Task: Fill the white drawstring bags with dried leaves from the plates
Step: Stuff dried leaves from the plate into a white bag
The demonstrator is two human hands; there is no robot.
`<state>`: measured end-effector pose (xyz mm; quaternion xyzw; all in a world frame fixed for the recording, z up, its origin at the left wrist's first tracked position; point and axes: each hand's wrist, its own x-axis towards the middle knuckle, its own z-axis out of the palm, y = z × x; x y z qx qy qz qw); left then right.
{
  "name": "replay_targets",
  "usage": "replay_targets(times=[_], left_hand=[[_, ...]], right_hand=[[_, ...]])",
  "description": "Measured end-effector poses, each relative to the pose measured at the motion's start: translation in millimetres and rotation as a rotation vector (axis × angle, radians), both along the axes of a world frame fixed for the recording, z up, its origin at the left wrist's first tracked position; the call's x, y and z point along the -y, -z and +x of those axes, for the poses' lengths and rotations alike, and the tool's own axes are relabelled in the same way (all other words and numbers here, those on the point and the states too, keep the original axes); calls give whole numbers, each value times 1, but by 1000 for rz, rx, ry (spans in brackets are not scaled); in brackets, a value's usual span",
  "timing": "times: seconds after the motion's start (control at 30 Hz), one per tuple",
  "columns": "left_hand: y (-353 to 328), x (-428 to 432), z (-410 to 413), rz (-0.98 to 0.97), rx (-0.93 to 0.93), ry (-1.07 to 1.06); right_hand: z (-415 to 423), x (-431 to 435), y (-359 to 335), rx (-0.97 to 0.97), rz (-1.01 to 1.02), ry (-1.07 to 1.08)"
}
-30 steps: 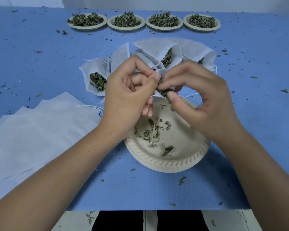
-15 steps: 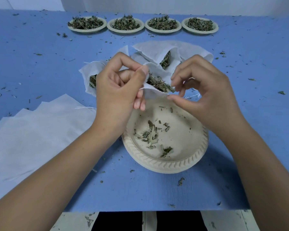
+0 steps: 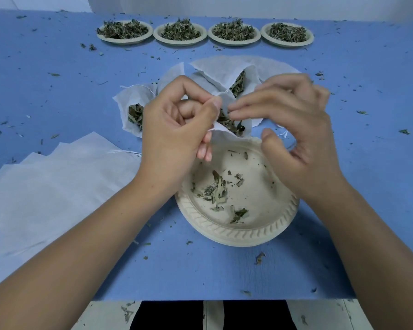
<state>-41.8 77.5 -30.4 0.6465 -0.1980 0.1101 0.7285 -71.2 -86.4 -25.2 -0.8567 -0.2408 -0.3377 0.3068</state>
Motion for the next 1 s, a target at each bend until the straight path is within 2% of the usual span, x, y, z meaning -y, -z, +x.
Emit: replay_targets(times=[0.07, 0.17, 0.3, 0.37, 0.47, 0.53, 0.57, 0.63, 0.7, 0.77, 0.83, 0.93, 1.0], left_hand=[[-3, -3, 0, 34, 50, -59], [-6, -2, -6, 152, 182, -18], [-6, 1, -11, 244, 223, 68], [-7, -2, -6, 197, 189, 10], [-10, -8, 4, 68, 110, -121], [-9, -11, 8, -21, 24, -183], [-8, -11, 9, -53, -14, -197], [-7, -9, 10, -77, -47, -203], [-7, -7, 8, -74, -34, -193], [-7, -5, 6, -64, -20, -170], [-6, -5, 5, -59, -15, -152], [-6, -4, 4, -51, -13, -155], [-7, -4, 4, -50, -13, -157]], right_hand=[[-2, 1, -2, 38, -111, 21], [0, -8, 2, -35, -305, -7], [2, -16, 7, -109, -331, -49], [2, -12, 5, -178, -290, -59], [-4, 1, -6, -143, 52, -50], [-4, 12, -9, -79, 181, 94], [-1, 15, -10, -96, 162, 175], [3, 14, -8, -258, 12, 289], [3, 10, 1, -412, -189, 295], [2, 11, 8, -468, -299, 229], [3, 10, 9, -540, -294, 166], [1, 4, 3, -759, -62, -1], [1, 4, 1, -691, -13, 31]])
